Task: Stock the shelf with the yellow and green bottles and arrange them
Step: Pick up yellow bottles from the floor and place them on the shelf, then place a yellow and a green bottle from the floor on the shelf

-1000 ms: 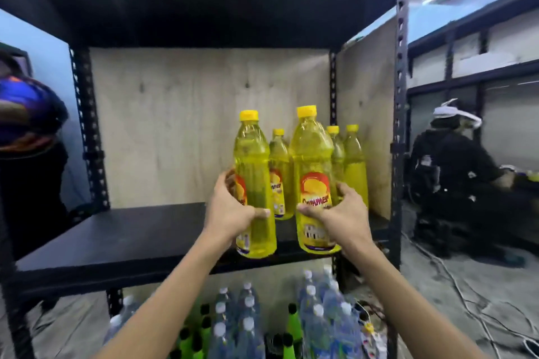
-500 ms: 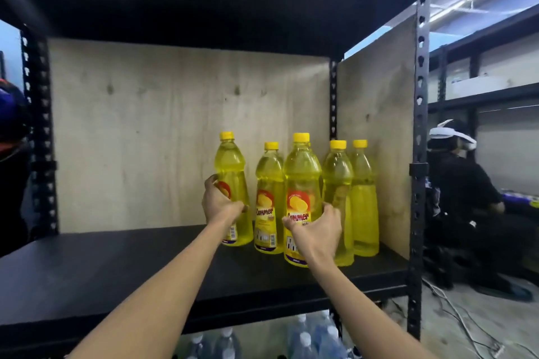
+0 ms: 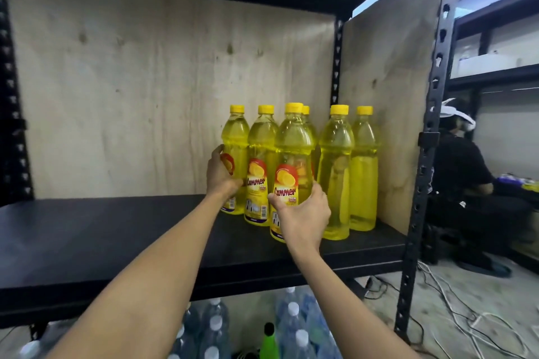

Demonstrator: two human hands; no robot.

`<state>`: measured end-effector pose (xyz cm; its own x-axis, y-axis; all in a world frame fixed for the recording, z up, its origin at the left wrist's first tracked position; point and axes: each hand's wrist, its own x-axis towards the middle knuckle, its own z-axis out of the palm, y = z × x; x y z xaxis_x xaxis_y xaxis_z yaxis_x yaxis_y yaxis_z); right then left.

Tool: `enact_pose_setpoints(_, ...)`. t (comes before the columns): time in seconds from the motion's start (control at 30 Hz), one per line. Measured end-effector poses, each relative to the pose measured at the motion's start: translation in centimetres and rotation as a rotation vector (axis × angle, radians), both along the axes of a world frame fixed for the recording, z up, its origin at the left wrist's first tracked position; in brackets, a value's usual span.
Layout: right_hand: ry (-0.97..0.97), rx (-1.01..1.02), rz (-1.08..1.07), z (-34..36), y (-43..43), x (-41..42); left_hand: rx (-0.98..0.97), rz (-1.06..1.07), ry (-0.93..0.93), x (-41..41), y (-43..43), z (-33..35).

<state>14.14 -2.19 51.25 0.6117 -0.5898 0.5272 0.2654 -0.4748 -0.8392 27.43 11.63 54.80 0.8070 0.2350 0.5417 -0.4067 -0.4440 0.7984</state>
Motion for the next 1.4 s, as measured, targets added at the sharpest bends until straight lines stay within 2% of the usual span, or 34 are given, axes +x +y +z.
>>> enact_pose_setpoints(0.1,0.038,-0.041,-0.028,-0.2,-0.1,-0.2,0.063,-0.077,0.069,-0.4,1.2,-0.5)
enact_pose_setpoints(0.2,0.12,-0.059,-0.025,0.3,-0.1,-0.9,0.161,-0.223,0.263,-2.7,2.5,-0.2)
enact_pose_setpoints(0.27,0.174,-0.074,0.0,0.6,-0.3,-1.6,0.272,-0.196,0.353,-4.5,3.4,-0.2)
enact_pose_setpoints(0.3,0.191,-0.08,0.007,0.7,-0.5,-2.6,0.255,-0.149,0.361,-6.0,4.2,-0.2)
enact_pose_setpoints(0.4,0.174,-0.065,0.011,0.2,-0.6,-6.3,0.156,-0.092,0.235,-12.4,6.6,-0.4)
enact_pose_setpoints(0.5,0.164,-0.023,0.094,-3.5,0.4,-12.8,0.067,0.016,-0.021,-23.6,9.2,-2.6)
enact_pose_setpoints(0.57,0.254,0.008,0.225,-8.1,2.3,-16.9,0.003,0.123,-0.141,-30.9,11.6,-6.0)
enact_pose_setpoints(0.63,0.462,0.003,0.408,-13.8,5.2,-20.3,-0.093,0.225,-0.122,-35.7,14.3,-11.1)
enact_pose_setpoints(0.7,0.701,-0.019,0.588,-19.7,8.5,-22.8,-0.199,0.327,0.035,-38.2,17.6,-16.9)
enact_pose_setpoints(0.83,1.078,-0.004,0.815,-30.0,14.4,-25.7,-0.404,0.419,0.552,-41.5,25.1,-30.1)
enact_pose_setpoints(0.9,1.191,-0.02,0.858,-34.0,17.1,-26.0,-0.438,0.43,0.786,-43.2,28.3,-36.5)
enact_pose_setpoints(0.97,1.267,-0.067,0.865,-37.6,19.7,-25.8,-0.509,0.466,0.941,-44.8,30.4,-42.2)
enact_pose_setpoints(1.1,1.426,-0.093,0.868,-43.3,24.9,-24.0,-0.574,0.54,1.146,-45.6,33.0,-51.0)
enact_pose_setpoints(1.23,1.484,-0.055,0.865,-48.9,29.6,-21.5,-0.562,0.547,1.192,-43.4,34.1,-55.8)
enact_pose_setpoints(1.4,1.543,-0.11,0.857,-53.6,33.7,-19.8,-0.367,0.492,1.277,-39.7,35.7,-60.3)
